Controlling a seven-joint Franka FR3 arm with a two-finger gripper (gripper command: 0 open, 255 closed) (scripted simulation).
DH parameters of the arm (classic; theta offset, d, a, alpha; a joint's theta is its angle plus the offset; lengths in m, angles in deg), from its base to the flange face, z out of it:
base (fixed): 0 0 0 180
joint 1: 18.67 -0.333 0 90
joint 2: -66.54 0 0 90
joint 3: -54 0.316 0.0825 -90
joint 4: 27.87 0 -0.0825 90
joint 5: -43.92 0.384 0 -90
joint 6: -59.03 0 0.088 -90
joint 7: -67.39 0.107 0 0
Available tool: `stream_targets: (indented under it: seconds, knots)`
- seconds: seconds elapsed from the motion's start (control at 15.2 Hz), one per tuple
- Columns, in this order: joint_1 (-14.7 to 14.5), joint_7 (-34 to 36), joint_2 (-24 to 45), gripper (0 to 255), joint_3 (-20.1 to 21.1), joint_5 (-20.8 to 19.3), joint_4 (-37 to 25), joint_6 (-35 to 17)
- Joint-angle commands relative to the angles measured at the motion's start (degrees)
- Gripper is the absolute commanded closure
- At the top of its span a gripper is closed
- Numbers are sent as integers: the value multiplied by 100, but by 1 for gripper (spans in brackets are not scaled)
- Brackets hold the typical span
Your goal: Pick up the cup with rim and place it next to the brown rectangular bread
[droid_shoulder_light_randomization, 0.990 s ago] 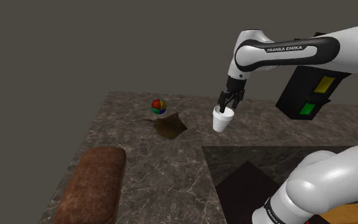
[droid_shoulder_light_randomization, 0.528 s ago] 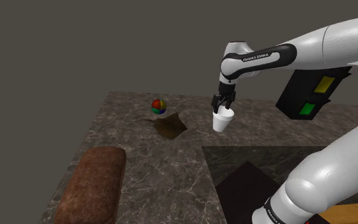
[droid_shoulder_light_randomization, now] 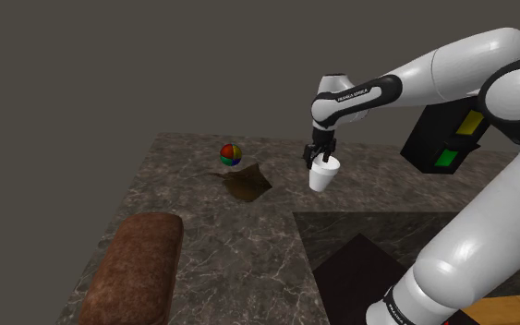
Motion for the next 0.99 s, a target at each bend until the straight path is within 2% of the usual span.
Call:
stream_targets:
  seconds: [0.0, 0.59, 0.66, 0.92]
  knots:
    - [9, -5, 63, 0, -11, -2, 102, -168]
    - [14, -8, 117, 0, -18, 0, 171, -291]
    - [14, -8, 118, 255, -18, 0, 170, -292]
    - [14, -8, 117, 255, -18, 0, 171, -292]
